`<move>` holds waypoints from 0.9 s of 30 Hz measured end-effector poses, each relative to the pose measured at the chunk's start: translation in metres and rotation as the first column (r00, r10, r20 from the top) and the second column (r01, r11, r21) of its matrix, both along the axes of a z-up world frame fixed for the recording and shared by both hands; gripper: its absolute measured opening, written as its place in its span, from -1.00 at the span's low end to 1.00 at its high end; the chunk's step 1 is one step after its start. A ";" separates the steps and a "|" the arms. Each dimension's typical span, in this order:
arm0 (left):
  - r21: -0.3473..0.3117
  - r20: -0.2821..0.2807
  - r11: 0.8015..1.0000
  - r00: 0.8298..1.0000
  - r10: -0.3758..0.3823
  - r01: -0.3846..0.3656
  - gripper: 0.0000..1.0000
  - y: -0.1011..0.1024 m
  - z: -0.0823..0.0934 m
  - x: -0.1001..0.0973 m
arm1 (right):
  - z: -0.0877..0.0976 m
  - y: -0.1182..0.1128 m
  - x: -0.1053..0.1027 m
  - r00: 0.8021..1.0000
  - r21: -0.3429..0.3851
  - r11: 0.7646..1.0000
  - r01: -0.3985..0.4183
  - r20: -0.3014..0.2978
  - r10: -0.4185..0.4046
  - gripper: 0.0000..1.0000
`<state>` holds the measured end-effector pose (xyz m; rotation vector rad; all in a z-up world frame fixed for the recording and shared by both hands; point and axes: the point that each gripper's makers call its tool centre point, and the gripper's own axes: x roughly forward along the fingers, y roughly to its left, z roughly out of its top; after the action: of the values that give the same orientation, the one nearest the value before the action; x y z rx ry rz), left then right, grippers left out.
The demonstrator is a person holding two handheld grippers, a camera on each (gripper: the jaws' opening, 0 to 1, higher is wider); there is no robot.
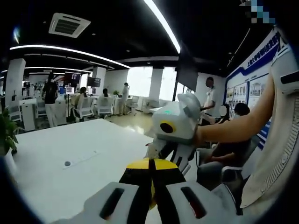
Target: Compare the silicone blocks by pressing each to a similar depth, holding the contact briefly, and releasing to observe deformation and rebound differences across the visible hardness samples.
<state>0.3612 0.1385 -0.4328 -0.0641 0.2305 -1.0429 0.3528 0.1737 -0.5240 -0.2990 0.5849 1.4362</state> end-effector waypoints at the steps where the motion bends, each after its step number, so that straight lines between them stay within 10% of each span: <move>1: 0.002 0.006 1.000 1.000 -0.004 0.004 -1.00 0.000 0.000 0.000 | 0.000 0.000 0.000 1.000 -0.002 1.000 0.001 -0.003 -0.001 -0.77; 27: 0.063 0.063 0.997 0.997 0.032 -0.036 -1.00 -0.001 0.010 -0.004 | 0.010 -0.001 -0.009 1.000 0.014 1.000 -0.008 -0.005 0.009 -0.78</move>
<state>0.3572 0.1372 -0.4227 0.0223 0.2053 -1.0011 0.3434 0.1730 -0.5140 -0.2866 0.5781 1.4492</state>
